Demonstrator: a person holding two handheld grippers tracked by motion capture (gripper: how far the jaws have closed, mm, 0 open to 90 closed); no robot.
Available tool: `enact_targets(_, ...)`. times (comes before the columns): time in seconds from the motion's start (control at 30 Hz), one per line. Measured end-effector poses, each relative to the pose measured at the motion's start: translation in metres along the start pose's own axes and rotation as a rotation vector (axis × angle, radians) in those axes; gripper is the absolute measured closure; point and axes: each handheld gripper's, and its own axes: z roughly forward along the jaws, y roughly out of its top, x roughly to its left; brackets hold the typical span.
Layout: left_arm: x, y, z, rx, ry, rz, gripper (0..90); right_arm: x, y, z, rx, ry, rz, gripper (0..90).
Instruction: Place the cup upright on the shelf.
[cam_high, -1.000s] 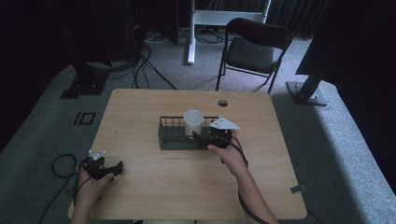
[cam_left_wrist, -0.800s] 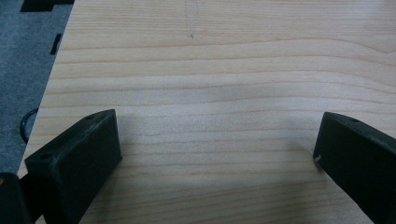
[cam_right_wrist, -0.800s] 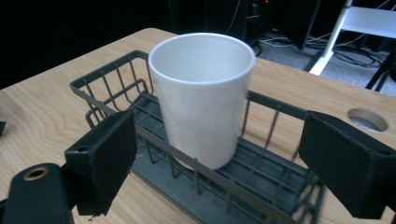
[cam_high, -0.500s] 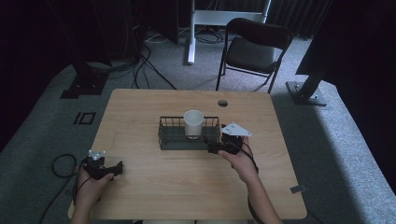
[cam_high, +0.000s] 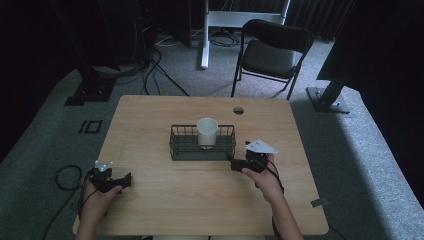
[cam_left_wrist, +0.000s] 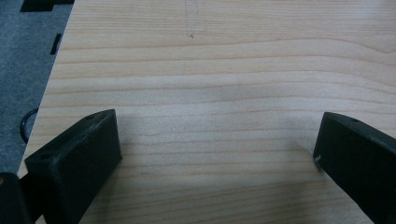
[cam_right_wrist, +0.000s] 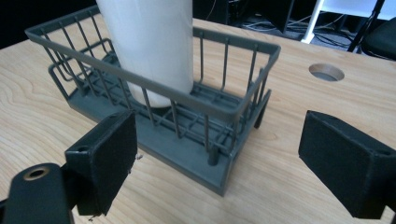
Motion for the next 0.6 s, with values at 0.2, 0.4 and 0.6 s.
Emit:
enact_targets(0.2, 0.000, 0.000, 0.000, 0.002, 0.000, 0.002, 1.0, -0.005, -0.009, -0.001, 0.010, -0.012, 0.021, 11.4)
enact_targets(0.4, 0.000, 0.000, 0.000, 0.002, 0.000, 0.002, 0.9, -0.012, -0.023, -0.003, 0.038, -0.040, 0.028, 11.4)
enact_targets(0.6, 0.000, 0.000, 0.000, 0.002, 0.000, 0.001, 0.9, -0.023, -0.036, -0.006, 0.060, -0.080, 0.051, 11.4)
